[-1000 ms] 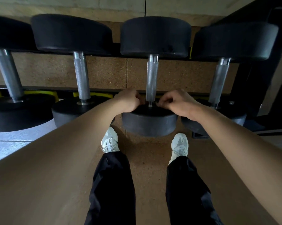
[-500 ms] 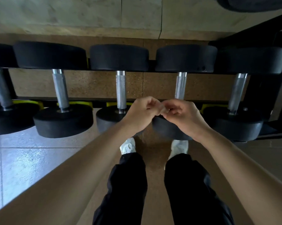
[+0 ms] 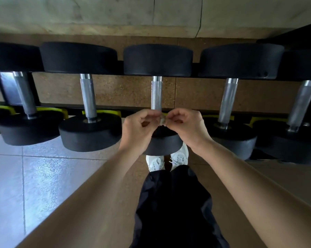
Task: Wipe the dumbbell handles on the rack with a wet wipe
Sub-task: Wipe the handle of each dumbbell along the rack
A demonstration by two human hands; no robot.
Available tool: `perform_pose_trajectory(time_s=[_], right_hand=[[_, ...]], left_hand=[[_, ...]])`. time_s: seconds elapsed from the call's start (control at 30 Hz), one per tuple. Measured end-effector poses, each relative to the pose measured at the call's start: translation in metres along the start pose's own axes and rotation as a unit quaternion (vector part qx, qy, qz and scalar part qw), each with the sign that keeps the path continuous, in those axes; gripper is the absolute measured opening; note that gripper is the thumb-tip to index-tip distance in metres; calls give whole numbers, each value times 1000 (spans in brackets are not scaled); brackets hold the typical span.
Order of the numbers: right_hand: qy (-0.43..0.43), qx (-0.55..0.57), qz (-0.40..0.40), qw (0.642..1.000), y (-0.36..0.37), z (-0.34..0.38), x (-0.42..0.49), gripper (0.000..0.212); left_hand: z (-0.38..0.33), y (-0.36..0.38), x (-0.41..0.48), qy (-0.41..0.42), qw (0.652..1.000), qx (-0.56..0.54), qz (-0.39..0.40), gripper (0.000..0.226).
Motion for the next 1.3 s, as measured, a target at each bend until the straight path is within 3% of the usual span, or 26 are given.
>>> perform_pose_trajectory(time_s=[0.23,0.33,0.6,0.8,0.97,1.03,1.17,1.3], right_hand=[[30,127,5,991,10,1,21,13],[30,153,11,988,9,1,27,19],[29,-15,26,999,17,-21,34,15],[40,2,33,999,12,-25,39,21],[35,-53,-1,998,18,-22,37,14],[24,-80,-29,996,24,-21,34,15],[-5,-111,-84,990,37,-21,29,13],[-11,-103,-134,986,42,-17,26,20]], left_hand=[[-7,3,18,-64,996,-56,-19,15],[-13,5,26,-49,998,-9,-43,13],[-12,0,69,62,974,51,-212,18],[3,1,73,34,970,157,-182,12],[20,-16,53,-62,944,318,-54,1],[18,-20,51,-20,945,323,-48,5],[-10,-5,67,153,949,260,-86,15],[-19,8,88,203,938,270,-82,10]])
Point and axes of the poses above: each hand's wrist, its own x-axis towards the middle knuckle, its own y-axis out of the palm, z = x × y, the point moved 2 cm from there along x, towards the middle knuckle, and after that the axes turned 10 degrees about -x, right-handed, at the moved point
